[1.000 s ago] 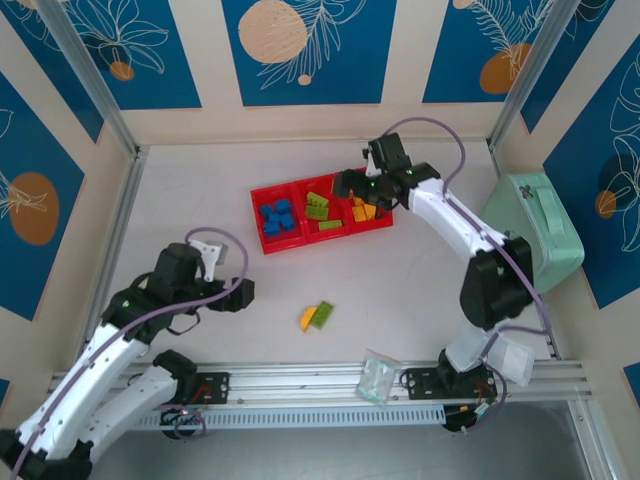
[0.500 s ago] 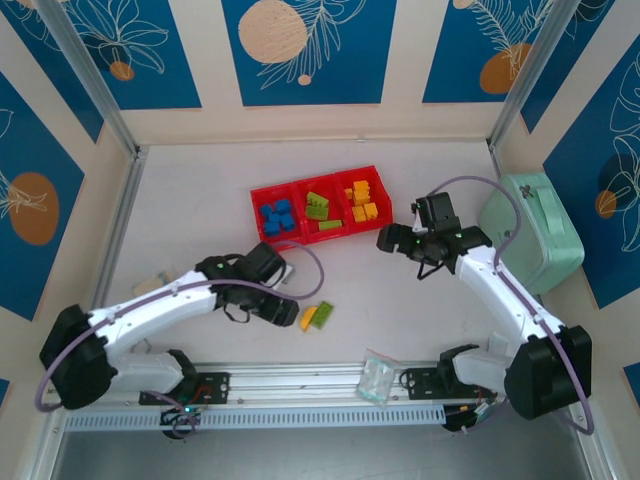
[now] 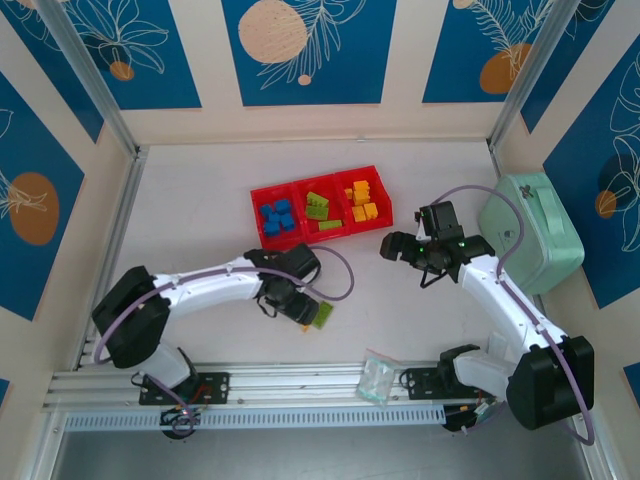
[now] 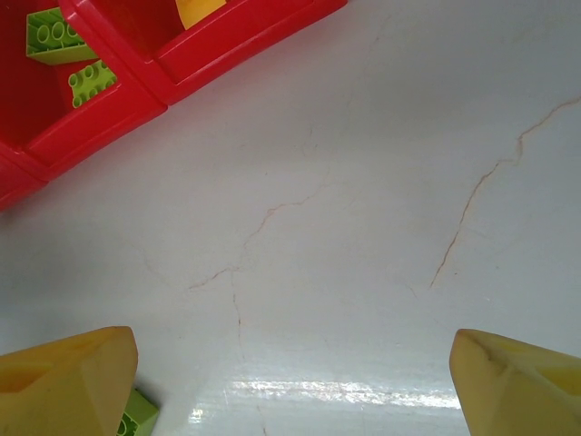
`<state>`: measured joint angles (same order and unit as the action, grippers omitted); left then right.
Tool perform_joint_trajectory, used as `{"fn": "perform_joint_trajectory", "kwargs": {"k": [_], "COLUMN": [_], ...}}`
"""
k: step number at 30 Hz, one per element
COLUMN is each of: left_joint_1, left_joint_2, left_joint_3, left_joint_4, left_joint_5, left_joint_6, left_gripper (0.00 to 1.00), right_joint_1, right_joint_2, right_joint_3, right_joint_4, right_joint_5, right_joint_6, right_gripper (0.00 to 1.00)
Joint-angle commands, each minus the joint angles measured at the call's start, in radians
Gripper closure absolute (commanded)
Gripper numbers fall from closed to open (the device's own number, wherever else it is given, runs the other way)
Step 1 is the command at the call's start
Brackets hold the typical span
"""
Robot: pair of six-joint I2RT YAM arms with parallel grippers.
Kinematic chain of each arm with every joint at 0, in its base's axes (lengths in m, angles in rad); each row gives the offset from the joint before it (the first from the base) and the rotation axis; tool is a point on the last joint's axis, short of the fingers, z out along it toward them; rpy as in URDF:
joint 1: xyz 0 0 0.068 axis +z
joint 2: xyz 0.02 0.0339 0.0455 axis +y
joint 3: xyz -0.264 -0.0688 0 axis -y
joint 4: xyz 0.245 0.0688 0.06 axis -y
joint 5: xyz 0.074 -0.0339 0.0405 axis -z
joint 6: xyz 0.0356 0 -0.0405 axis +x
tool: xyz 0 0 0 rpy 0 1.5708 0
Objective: Sort the legos into containers by color
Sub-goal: Turn over the lego at the bottom-center of the table.
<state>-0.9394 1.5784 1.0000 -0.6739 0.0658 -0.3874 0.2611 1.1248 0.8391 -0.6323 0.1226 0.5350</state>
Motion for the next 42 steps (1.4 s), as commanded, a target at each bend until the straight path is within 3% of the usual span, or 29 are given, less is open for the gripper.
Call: {"fn": "perform_joint_trajectory", "kwargs": {"k": [1,4,14,21,28,35,40,42], "left_joint_1": [-0.007,-0.007,0.031,0.07,0.07,0.07,0.071,0.078], "left_joint_2": [0.053,0.089,0.146,0.086,0.039,-0.129,-0.287,-0.352], "left_joint_3": [0.052,0.072,0.073,0.014,-0.032,-0.127,-0.176,-0.179], "left_joint_4": [0.026,0.036,-0.05,-0.024,-0.027,0.0,-0.02,-0.043], "left_joint_5": [-0.007,0.002,-0.142,-0.124,-0.087,-0.054,-0.161,-0.225], "left_joint_6": [-0.008,-0.005,-0.02,-0.048,-0.1,-0.168,-0.227,-0.247], "left_gripper": [0.36,0.37,0.42,0.45,0.36,0.24,0.02,0.01], "right_joint_1": [-0.007,-0.007,-0.009,-0.008,-0.008,-0.004,0.041,0.083], "right_joint_2": [-0.022,-0.022,-0.02,-0.013,-0.007,-0.008,-0.01,0.006], "right_joint_3": [-0.018,-0.03,-0.034,-0.044,-0.04,-0.029,-0.016,0.006], "right_joint_4": [-0.007,-0.004,-0.007,0.002,0.003,0.003,0.038,0.042], "right_joint_5": [-0.023,-0.027,-0.038,-0.052,-0.059,-0.078,-0.139,-0.144], "right_joint_6": [0.005,0.012,0.006,0.016,0.019,0.012,-0.05,-0.1], "right_gripper": [0.1,0.1,0.1,0.1,0.1,0.1,0.1,0.1]}}
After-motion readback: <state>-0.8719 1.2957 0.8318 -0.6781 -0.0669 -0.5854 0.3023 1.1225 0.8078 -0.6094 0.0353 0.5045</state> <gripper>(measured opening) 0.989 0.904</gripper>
